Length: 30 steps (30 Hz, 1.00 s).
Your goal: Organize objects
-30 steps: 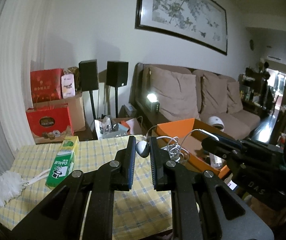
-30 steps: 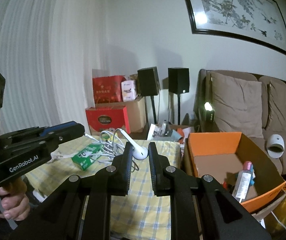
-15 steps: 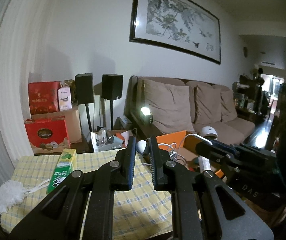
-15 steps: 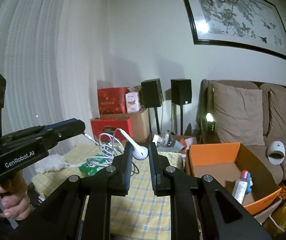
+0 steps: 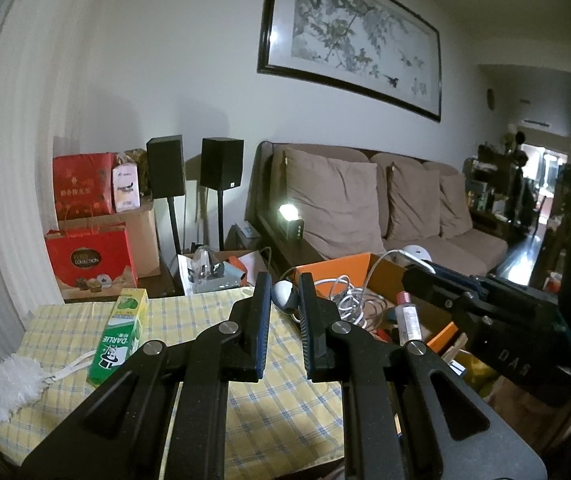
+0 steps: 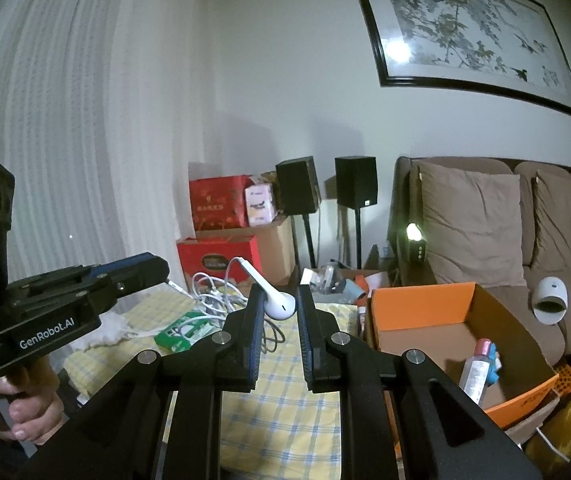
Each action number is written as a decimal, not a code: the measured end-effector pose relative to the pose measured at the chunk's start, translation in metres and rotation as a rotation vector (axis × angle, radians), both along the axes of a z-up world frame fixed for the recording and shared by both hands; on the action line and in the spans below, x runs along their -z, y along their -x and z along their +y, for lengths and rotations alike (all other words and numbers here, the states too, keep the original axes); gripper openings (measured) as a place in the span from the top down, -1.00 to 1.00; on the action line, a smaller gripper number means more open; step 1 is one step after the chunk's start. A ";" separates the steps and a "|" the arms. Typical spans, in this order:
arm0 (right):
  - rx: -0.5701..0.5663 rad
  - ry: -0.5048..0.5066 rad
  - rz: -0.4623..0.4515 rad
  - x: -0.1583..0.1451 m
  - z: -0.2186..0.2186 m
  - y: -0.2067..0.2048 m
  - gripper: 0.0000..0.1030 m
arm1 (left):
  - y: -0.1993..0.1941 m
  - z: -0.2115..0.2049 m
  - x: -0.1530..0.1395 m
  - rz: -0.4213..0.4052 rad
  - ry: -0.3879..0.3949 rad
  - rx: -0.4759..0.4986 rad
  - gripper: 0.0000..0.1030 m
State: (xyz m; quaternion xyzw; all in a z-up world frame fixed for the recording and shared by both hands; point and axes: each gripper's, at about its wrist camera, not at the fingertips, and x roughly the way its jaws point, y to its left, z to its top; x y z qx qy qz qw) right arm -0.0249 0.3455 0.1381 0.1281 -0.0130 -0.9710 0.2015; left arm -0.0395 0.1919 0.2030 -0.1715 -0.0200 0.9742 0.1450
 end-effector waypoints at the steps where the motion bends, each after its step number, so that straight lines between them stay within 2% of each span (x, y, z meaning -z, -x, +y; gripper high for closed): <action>1: 0.003 0.003 -0.001 0.000 0.002 0.001 0.71 | 0.000 0.000 0.000 -0.001 0.000 0.000 0.76; 13: 0.040 0.034 -0.016 -0.002 0.021 0.007 0.73 | 0.004 0.002 0.005 -0.020 0.003 0.005 0.76; 22: 0.005 -0.004 -0.053 0.005 0.011 0.015 0.77 | 0.011 0.004 0.014 -0.055 0.011 -0.008 0.77; 26: 0.003 -0.026 -0.097 0.015 0.007 0.025 0.77 | 0.020 0.000 0.022 -0.083 0.008 -0.014 0.77; 30: 0.002 -0.018 -0.192 0.034 0.008 0.043 0.77 | 0.037 -0.003 0.042 -0.168 -0.001 -0.023 0.77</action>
